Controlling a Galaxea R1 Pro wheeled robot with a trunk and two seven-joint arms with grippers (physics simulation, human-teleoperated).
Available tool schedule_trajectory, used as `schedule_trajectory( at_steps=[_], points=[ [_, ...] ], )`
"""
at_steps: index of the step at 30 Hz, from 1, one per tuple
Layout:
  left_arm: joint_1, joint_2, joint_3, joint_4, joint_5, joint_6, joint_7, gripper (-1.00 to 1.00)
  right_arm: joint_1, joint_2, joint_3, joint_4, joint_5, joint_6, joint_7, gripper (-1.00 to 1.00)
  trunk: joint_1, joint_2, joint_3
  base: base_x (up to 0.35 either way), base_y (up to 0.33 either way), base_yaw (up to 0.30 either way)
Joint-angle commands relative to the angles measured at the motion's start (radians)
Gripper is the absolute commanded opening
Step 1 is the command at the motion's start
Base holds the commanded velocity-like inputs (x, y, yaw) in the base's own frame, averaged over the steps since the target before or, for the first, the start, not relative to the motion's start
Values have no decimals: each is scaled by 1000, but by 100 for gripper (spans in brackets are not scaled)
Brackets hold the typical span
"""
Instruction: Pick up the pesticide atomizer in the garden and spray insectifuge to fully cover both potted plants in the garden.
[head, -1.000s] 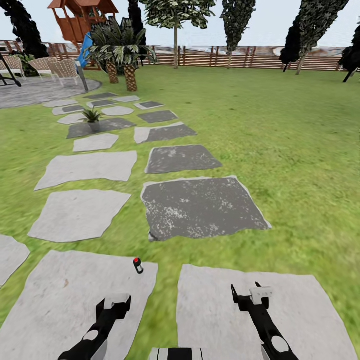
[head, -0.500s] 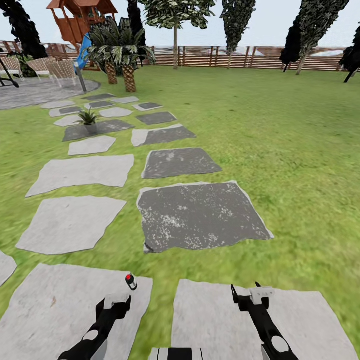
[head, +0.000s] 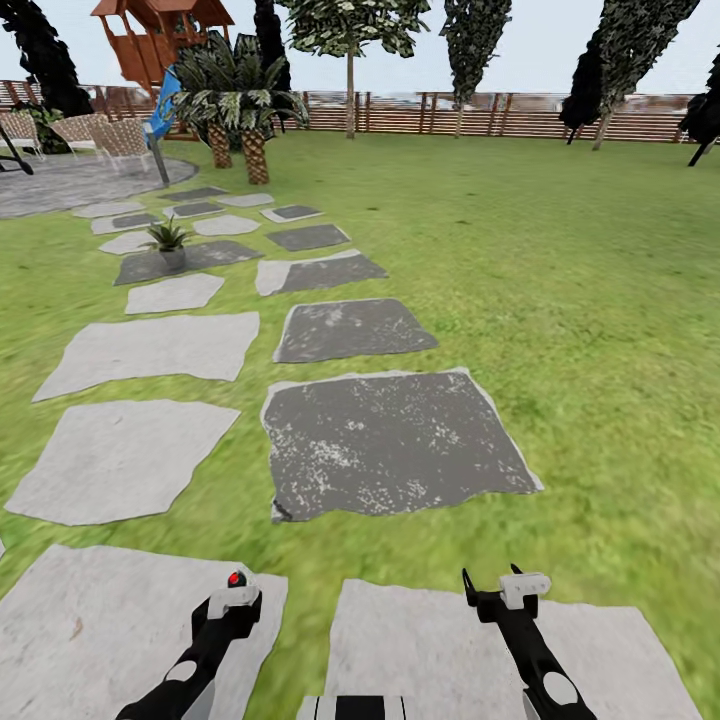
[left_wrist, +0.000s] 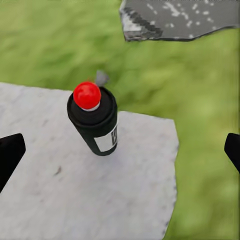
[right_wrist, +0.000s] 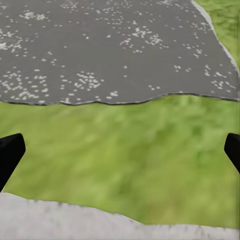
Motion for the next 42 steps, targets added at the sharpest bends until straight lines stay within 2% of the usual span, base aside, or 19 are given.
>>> schedule_trajectory(
  at_steps=[1, 9, 17, 24, 42],
  points=[
    [-1, 0, -1, 1, 6, -3, -1, 100, 0, 0, 0, 1, 5, -3, 0, 100, 0, 0, -1, 21, -16, 0],
    [-1, 1, -1, -1, 7, -4, -1, 100, 0, 0, 0, 1, 5, -3, 0, 100, 0, 0, -1, 6, 110, -13],
    [-1, 2, -1, -2, 7, -5, -1, 100, 0, 0, 0, 1, 5, -3, 1, 100, 0, 0, -1, 0, 240, -245],
    [-1, 2, -1, -2, 7, -4, -1, 100, 0, 0, 0, 1, 5, -3, 0, 100, 0, 0, -1, 0, 19, -248],
    [0, 2, -2, -9, 7, -5, -1, 100, 0, 0, 1, -3, 5, -3, 0, 100, 0, 0, -1, -37, 5, -34]
  ],
)
